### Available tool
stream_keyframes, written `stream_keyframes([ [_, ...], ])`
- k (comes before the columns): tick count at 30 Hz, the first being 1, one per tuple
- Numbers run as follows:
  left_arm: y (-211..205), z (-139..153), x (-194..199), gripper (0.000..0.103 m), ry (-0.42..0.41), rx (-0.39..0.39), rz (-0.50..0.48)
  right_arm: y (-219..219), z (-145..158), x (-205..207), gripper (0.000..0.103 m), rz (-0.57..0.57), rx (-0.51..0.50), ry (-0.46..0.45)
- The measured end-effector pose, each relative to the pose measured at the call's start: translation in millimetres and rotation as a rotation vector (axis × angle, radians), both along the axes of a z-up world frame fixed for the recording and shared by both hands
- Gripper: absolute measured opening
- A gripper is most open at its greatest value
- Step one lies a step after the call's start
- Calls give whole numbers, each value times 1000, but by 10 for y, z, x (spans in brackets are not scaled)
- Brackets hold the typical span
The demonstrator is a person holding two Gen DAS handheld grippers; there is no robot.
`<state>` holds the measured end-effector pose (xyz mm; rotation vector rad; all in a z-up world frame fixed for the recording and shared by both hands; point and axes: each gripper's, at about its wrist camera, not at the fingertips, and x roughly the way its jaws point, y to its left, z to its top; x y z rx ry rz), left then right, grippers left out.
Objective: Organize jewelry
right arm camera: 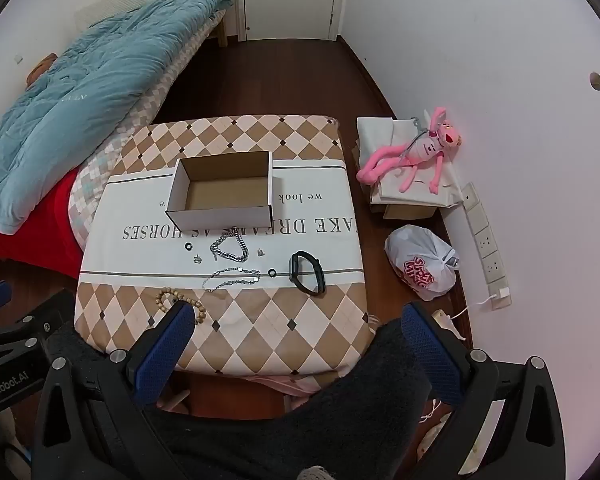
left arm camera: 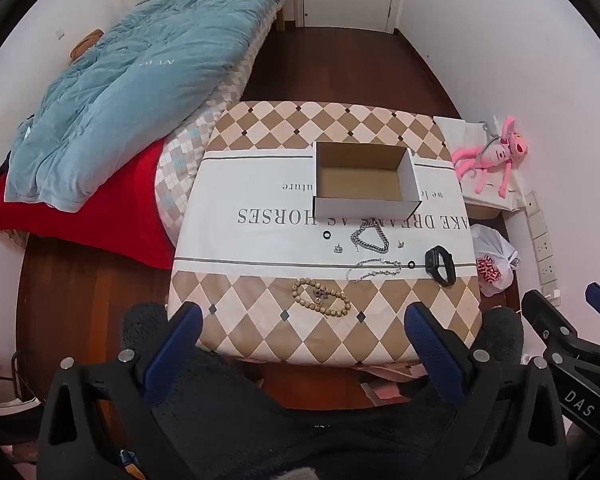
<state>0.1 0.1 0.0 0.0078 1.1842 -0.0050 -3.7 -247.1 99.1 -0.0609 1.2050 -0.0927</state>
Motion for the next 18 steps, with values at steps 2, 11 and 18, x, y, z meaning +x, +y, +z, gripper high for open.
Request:
stream_keyframes([
  [2, 3, 0, -2, 103, -7, -2, -2, 6, -5, 2, 103, 1, -8, 6],
  [11, -1, 2, -5, 103, -8, 7, 1, -12, -43, -4, 103, 3, 8, 12],
  [18, -1, 5, -5, 103, -4, 6, 0, 10, -48, 4, 103, 3, 4, 16],
])
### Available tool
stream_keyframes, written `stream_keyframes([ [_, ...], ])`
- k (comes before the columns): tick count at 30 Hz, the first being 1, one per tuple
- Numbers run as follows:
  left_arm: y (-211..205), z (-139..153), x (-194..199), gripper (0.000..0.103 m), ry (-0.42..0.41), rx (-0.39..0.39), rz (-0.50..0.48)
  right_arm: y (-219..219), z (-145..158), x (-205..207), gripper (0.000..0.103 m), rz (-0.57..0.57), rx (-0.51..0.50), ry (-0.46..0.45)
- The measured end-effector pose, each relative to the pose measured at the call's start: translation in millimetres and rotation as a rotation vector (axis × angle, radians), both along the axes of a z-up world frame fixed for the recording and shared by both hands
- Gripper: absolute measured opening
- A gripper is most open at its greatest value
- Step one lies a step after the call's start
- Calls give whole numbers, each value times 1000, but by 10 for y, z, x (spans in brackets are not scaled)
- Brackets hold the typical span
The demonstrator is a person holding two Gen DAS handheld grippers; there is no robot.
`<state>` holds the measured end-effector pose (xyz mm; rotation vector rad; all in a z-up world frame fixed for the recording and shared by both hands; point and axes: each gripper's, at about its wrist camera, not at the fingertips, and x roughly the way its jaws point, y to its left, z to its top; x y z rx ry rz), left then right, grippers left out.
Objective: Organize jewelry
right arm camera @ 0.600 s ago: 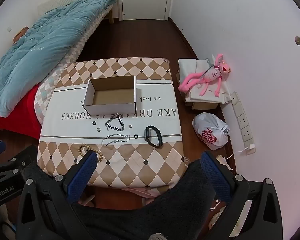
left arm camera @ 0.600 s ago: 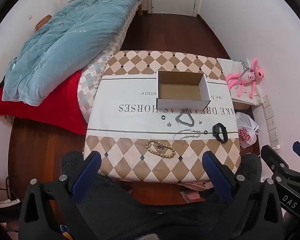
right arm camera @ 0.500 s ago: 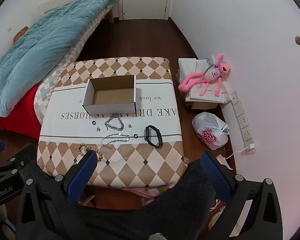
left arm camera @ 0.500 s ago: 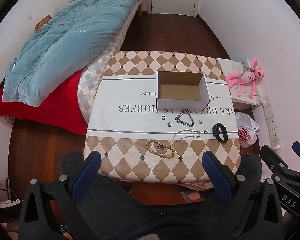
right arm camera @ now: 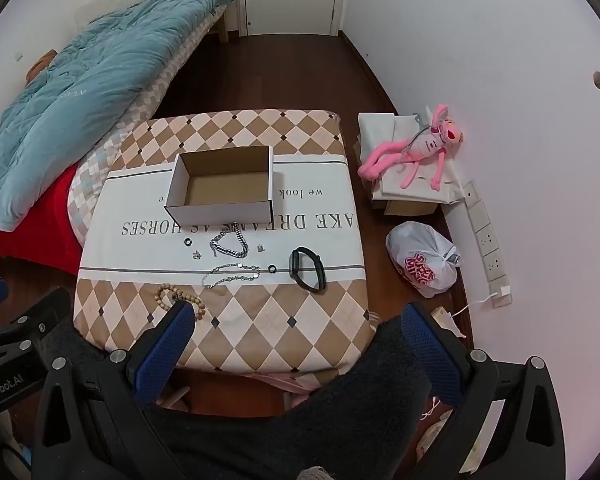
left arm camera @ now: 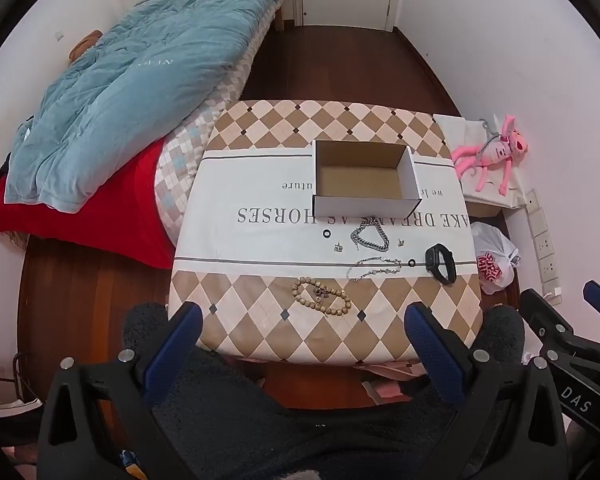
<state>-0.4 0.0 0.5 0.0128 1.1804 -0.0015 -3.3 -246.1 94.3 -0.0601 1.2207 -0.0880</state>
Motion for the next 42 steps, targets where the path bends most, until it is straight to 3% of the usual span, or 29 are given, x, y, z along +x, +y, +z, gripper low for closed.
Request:
stream_keyframes([
  [42, -55, 24, 51, 103, -5, -2, -3, -37, -21, 39, 103, -2, -6, 4],
])
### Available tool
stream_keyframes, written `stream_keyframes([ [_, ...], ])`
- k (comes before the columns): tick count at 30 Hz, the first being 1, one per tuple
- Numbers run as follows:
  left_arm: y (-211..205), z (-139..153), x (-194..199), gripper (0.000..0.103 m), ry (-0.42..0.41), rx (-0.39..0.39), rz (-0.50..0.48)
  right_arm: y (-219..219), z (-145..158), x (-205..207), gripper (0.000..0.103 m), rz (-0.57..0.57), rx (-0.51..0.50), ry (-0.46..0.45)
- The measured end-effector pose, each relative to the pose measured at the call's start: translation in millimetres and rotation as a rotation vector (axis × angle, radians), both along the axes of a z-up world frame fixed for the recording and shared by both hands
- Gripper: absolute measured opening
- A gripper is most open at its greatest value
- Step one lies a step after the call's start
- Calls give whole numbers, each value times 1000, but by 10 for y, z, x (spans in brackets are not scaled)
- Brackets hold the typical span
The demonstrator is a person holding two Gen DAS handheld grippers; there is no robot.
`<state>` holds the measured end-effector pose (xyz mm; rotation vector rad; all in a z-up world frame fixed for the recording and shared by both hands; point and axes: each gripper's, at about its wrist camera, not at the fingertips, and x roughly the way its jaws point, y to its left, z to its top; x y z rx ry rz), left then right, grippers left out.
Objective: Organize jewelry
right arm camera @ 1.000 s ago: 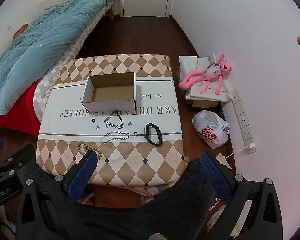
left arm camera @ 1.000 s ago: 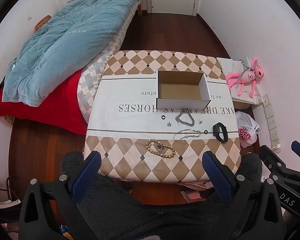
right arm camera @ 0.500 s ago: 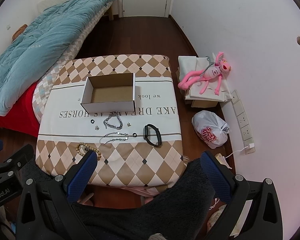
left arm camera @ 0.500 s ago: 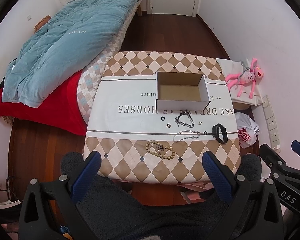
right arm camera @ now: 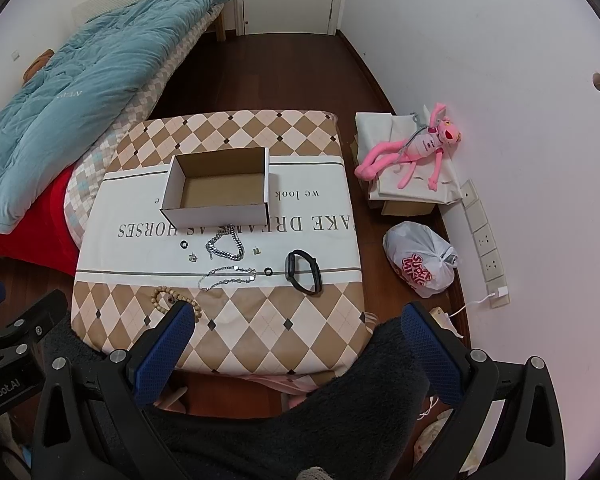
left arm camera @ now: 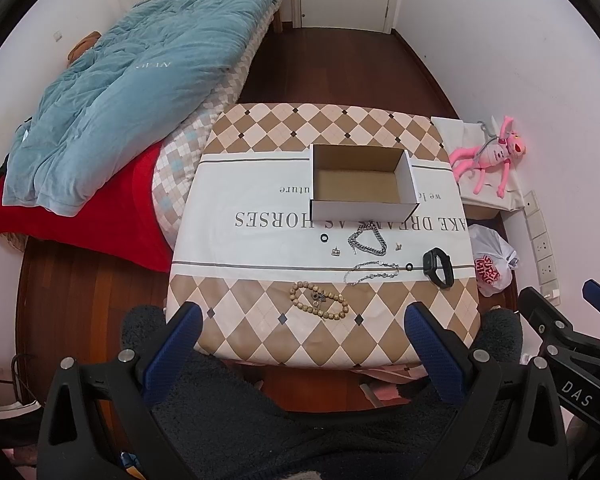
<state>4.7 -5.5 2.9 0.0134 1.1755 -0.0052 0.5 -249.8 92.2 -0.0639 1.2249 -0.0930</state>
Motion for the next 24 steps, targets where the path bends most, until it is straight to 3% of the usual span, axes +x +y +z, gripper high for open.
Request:
stream_keyframes([
  [24, 57, 45, 1, 103, -13, -5, 6, 6, 9, 5, 103, -1, -1, 2],
])
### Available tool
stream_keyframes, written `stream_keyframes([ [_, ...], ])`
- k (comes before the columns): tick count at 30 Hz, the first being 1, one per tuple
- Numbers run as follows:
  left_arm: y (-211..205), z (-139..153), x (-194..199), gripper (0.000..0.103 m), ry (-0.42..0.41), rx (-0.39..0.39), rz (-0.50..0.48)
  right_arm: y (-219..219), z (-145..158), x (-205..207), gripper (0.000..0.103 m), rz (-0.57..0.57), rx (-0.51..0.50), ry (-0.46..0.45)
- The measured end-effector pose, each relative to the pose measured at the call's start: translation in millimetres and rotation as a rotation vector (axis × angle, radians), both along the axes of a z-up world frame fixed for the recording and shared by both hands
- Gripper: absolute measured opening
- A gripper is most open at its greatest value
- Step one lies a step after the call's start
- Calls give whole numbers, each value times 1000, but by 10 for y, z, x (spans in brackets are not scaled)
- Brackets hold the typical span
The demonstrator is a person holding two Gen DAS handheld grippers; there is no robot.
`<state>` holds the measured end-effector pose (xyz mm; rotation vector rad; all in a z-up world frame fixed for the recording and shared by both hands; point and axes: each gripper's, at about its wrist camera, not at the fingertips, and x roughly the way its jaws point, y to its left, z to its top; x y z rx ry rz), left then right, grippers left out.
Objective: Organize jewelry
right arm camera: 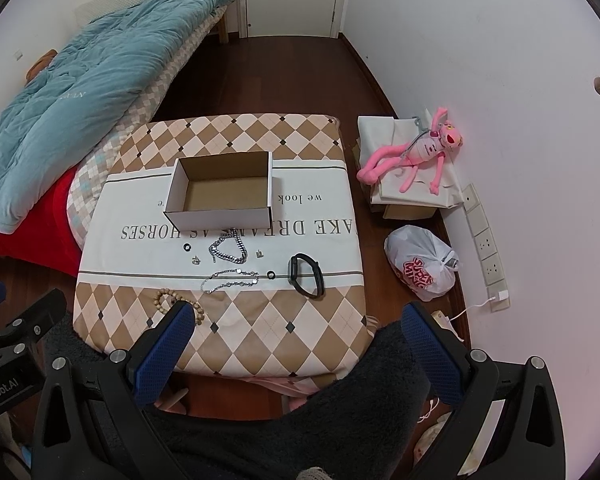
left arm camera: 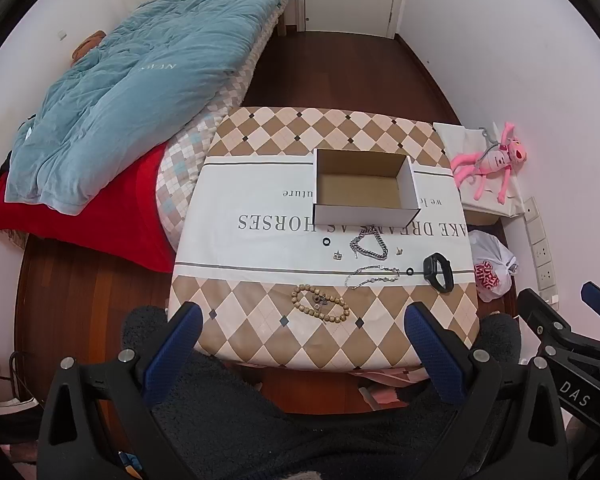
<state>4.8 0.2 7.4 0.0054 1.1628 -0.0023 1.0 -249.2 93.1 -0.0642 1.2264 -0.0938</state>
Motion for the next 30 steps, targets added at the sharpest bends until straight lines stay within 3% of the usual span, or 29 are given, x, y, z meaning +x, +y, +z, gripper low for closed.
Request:
stream_keyframes([
  [17, 22, -81, 64, 103, 2, 11, 18, -37, -86, 79, 103, -27, 6, 5],
  [21, 59, -294, 238, 103, 2, 40, 39, -128, -328, 262, 103, -71, -8, 27],
  [26, 58, -792, 481, 103, 58, 84, 58, -356, -964, 545, 103, -110, -29, 95],
  [30, 49, -1211, 613, 103, 116, 80, 65, -474, -1510, 685, 90, -136, -9, 169],
])
